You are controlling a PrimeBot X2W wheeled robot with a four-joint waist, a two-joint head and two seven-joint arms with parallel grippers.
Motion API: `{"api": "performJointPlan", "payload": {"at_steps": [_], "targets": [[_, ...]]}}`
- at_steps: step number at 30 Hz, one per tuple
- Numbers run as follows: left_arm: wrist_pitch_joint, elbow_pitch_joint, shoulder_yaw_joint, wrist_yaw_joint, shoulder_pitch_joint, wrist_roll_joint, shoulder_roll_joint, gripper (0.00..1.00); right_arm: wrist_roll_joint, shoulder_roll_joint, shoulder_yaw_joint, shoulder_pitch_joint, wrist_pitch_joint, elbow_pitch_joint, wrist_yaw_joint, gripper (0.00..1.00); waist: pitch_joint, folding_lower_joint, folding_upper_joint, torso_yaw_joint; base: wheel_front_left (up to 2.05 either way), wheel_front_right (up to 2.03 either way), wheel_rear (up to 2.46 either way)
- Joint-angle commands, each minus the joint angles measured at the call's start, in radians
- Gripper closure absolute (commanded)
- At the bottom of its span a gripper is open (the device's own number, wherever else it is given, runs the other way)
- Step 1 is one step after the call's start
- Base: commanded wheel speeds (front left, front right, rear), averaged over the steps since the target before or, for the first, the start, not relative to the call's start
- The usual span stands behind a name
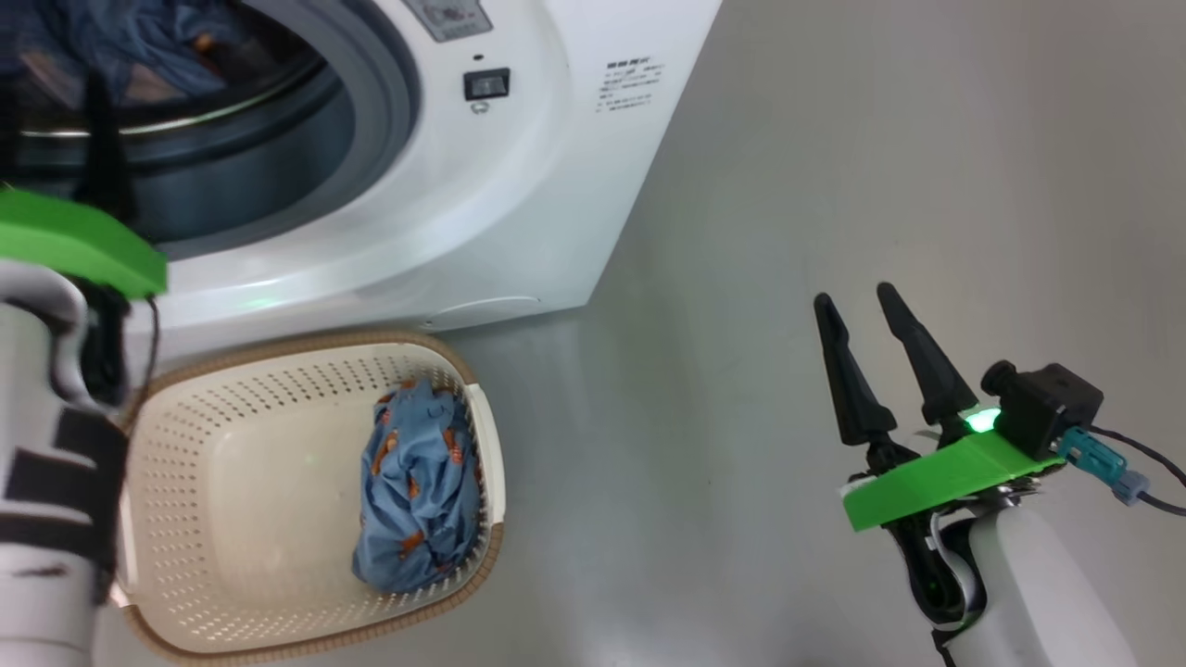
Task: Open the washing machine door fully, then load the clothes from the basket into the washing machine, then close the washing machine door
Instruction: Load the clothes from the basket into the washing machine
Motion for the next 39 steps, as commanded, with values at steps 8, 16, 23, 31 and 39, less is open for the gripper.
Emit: {"api": "performJointPlan", "payload": {"at_steps": [8,16,23,31,39], "targets": [[-0.005,-0.125,0.091,-0.002,0.162,0.060,-0.024,0.00,-0.005,-0.028,0.000,0.052,-0.007,-0.015,0.002,0.00,-0.080,0.0000,0.0000,0.053,0.00,0.00,0.00],[-0.005,-0.209,0.131,-0.002,0.317,0.100,-0.065,0.00,0.001,-0.061,-0.004,0.094,-0.007,-0.003,0.002,0.00,-0.165,0.0000,0.0000,0.086,0.00,0.00,0.00],[-0.005,-0.282,0.159,-0.002,0.438,0.138,-0.093,0.00,0.010,-0.087,-0.017,0.136,-0.007,-0.001,0.002,0.00,-0.229,0.0000,0.0000,0.113,0.00,0.00,0.00],[-0.005,-0.355,0.181,-0.002,0.580,0.163,-0.116,0.00,0.018,-0.114,-0.020,0.182,-0.007,0.002,0.002,0.00,-0.294,0.0000,0.0000,0.125,0.00,0.00,0.00],[-0.005,-0.422,0.224,-0.002,0.721,0.195,-0.146,0.00,0.026,-0.131,-0.033,0.228,-0.007,0.002,0.002,0.00,-0.343,0.0000,0.0000,0.133,0.00,0.00,0.00]]}}
